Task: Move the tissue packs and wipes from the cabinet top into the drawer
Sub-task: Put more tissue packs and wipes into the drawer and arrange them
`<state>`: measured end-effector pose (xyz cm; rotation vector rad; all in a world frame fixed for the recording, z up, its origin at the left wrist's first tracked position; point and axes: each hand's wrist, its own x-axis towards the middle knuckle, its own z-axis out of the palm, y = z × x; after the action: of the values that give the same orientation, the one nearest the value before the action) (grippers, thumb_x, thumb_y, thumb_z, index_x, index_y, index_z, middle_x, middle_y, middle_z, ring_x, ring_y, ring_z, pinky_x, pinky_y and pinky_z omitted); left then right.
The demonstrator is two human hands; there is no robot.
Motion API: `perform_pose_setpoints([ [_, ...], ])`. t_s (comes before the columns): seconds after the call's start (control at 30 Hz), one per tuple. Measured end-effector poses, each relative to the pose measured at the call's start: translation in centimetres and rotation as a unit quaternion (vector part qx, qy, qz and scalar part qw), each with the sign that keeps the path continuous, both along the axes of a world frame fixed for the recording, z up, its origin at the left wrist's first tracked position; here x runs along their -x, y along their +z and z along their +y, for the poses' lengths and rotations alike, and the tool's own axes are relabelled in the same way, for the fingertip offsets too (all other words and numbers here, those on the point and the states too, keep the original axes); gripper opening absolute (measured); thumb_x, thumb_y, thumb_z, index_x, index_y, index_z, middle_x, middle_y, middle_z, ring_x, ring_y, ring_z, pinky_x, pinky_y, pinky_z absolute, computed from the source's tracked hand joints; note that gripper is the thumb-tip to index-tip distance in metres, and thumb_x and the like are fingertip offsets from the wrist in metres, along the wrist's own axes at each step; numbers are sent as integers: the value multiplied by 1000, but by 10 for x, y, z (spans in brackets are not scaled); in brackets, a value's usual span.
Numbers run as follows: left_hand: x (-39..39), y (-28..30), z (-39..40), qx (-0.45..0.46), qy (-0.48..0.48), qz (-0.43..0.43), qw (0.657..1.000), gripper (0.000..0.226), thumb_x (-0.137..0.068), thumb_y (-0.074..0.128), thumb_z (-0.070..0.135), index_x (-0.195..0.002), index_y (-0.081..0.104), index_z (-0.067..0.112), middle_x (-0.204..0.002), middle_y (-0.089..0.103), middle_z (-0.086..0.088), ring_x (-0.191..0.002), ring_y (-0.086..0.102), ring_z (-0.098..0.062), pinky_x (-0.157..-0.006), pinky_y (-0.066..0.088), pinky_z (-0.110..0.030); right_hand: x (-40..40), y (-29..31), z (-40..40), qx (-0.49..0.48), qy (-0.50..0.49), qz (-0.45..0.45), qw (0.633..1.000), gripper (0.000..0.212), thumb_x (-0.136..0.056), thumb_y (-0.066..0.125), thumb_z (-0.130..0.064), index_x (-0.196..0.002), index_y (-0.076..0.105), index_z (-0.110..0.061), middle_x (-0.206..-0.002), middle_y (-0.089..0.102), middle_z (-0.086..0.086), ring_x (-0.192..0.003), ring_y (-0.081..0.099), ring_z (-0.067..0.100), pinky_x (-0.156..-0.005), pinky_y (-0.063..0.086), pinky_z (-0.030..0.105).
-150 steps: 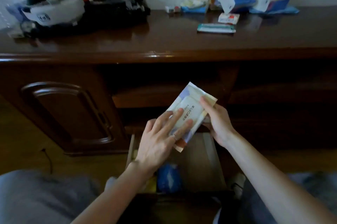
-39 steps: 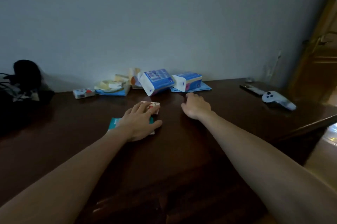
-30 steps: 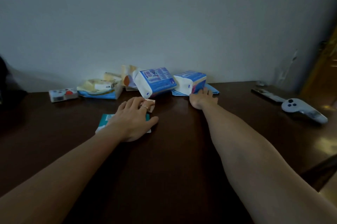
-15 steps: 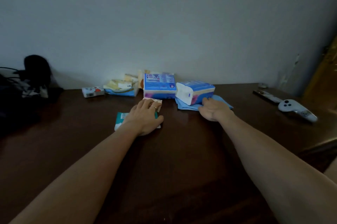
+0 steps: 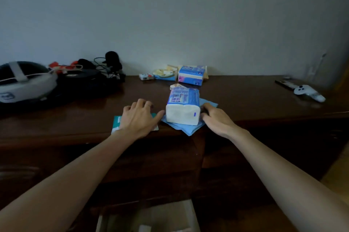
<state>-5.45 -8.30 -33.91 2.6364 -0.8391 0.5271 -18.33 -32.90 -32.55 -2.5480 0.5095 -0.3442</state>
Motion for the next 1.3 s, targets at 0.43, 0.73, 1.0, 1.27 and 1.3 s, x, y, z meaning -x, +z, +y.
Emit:
perform_pose_setpoints([
  [0.43,24,9,34,181,63,73,979,56,-96,27,64,-68,54,23,-79,68,-5,-83,64,-36,-66,37,-38,-17,14,91,-273,23,-35,961,121,-52,78,-82,-153,31,-36,-140,54,-11,-126,54,16,-108,43,43],
  [0.73,75,21,41,518,-139,416,734,50,-86,74,47,-101,75,0,-100,77,-14,-94,74,-26,-88,57,-41,23,4,119,-387,108,-230,887,78,-69,93,-35,-137,56,-27,-125,69,-12,-106,69,-2,-77,56,17],
  [1.0,135,-105,151,599,-119,503,611,41,-83,80,36,-101,71,0,-109,73,-19,-94,73,-32,-78,61,-35,89,-106,177,-473,259,-88,838,65,-81,79,-28,-141,53,-24,-134,67,-2,-124,64,17,-88,56,28],
  [1.27,162,-258,171,480,116,573,654,44,-91,71,33,-112,67,-5,-122,69,-21,-106,69,-31,-90,55,-34,92,-272,204,-522,68,151,837,44,-85,81,-33,-125,69,-19,-112,78,5,-103,75,23,-85,62,46],
  [1.3,161,-266,168,452,115,581,667,46,-93,67,36,-118,65,-3,-125,68,-18,-110,67,-31,-91,53,-33,91,-283,202,-503,39,152,850,53,-84,82,-36,-130,64,-18,-111,77,3,-96,76,16,-76,64,38],
])
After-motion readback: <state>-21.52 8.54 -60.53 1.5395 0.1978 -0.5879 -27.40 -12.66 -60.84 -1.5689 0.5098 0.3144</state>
